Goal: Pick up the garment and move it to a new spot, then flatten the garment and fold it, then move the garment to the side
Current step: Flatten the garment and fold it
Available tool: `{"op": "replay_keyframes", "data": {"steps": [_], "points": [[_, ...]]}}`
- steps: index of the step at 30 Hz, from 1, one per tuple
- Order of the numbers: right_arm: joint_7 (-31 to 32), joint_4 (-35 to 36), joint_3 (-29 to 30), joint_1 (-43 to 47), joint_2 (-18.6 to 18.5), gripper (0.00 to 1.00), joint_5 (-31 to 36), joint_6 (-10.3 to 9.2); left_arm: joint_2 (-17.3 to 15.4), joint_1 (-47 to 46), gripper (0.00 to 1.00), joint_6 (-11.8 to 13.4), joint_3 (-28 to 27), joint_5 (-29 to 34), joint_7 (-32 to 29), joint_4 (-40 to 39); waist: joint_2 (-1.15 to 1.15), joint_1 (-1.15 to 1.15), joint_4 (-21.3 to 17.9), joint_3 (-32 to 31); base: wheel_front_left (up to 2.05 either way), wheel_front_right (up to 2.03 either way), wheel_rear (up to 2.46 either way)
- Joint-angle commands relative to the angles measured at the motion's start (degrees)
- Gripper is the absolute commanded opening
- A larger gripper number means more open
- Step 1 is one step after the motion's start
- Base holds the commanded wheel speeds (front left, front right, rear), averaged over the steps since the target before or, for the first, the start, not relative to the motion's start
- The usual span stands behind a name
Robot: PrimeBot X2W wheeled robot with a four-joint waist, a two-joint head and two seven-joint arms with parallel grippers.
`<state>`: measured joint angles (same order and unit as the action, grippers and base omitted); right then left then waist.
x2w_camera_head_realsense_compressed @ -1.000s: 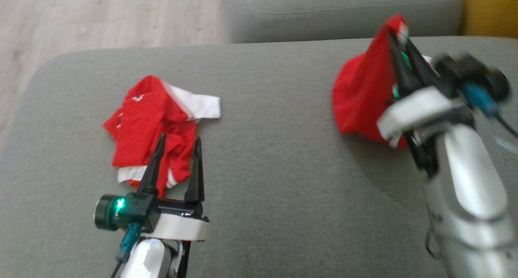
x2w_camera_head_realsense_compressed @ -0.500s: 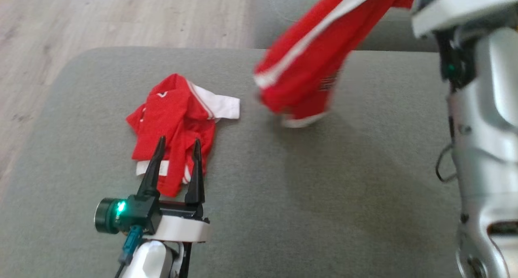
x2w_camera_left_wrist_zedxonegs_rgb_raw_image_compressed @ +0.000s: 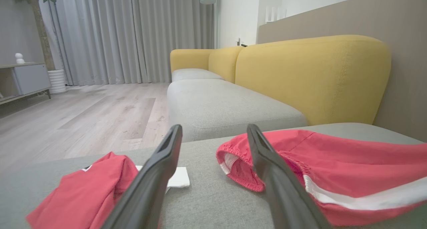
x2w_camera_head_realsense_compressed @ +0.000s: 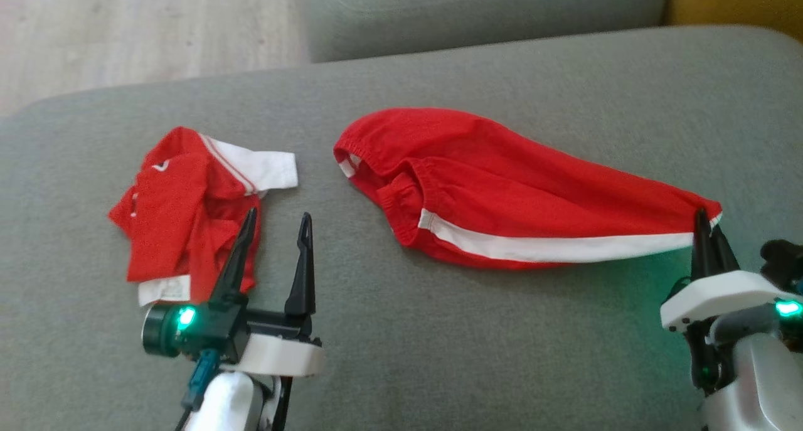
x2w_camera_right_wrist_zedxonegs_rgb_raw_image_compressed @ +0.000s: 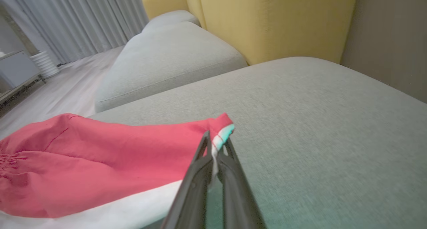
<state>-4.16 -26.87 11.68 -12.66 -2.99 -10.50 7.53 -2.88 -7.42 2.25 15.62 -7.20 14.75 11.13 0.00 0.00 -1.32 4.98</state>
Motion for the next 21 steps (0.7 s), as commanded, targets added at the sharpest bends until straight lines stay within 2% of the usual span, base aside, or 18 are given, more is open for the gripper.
{"op": "replay_keyframes", "data": {"steps": [1,2,3,7,11,16,21], "points": [[-1.0,2.0,-1.4,-2.2,0.0,0.00,0.0,-0.04,0.0,-3.1,1.00,-0.2,-1.8,0.4,0.2,-1.8,0.00,0.00,-1.2,1.2,0.00,0.00,0.00],[-1.5,1.4,-1.5,-1.8,0.1,0.00,-0.2,-0.04,0.0,-3.4,1.00,-0.2,-1.8,0.5,0.2,-1.8,0.00,0.00,-1.5,1.5,0.00,0.00,0.00],[-2.4,0.8,-1.3,-1.7,0.1,1.00,0.3,-0.04,0.0,-3.6,1.00,-0.3,-1.6,0.5,0.2,-1.7,0.00,0.00,-1.7,1.8,0.00,0.00,0.00],[-6.0,-1.7,-0.7,-2.6,0.1,1.00,2.4,-0.04,0.0,-4.5,1.00,-0.6,-1.3,0.6,0.2,-1.4,0.00,0.00,-2.1,2.6,0.00,0.00,0.00],[-8.9,-1.0,-3.1,-3.4,0.1,1.00,5.5,-0.04,0.0,-5.0,1.00,-0.7,-0.9,0.3,0.2,-1.3,0.00,0.00,-2.5,2.8,0.00,0.00,0.00],[-10.7,5.7,-5.7,-0.5,0.1,1.00,12.2,-0.04,0.0,-5.6,1.00,-0.7,0.7,-1.2,0.2,-1.3,0.00,0.00,-2.1,1.9,0.00,0.00,0.00],[-10.8,14.8,-7.8,6.6,0.1,1.00,11.2,-0.04,0.0,-5.8,1.00,-0.6,1.9,-3.0,0.2,-1.3,0.00,0.00,-2.2,1.3,0.00,0.00,0.00]]}}
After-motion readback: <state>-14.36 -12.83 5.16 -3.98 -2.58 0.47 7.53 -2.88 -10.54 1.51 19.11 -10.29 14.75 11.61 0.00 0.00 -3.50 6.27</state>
